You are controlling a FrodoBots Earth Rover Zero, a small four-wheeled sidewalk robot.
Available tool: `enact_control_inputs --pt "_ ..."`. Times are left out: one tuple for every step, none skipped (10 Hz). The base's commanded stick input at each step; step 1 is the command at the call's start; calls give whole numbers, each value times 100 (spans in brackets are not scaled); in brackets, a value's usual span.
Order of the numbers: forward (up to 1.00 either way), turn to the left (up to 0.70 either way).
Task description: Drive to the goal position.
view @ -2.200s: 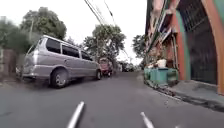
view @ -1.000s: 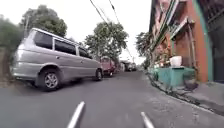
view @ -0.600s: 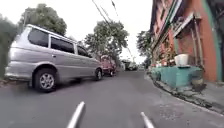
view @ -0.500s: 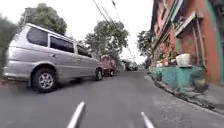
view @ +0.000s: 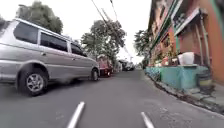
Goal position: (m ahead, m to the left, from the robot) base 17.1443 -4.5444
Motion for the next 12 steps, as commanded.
enact_control_inputs --pt "70 -35" --pt "70 -28" --pt "70 0" --pt "70 0" --pt "70 0" --pt "70 0" --pt "70 0" --pt "70 0" --pt "70 0" --pt "70 0" --pt "70 0" --pt "70 0"
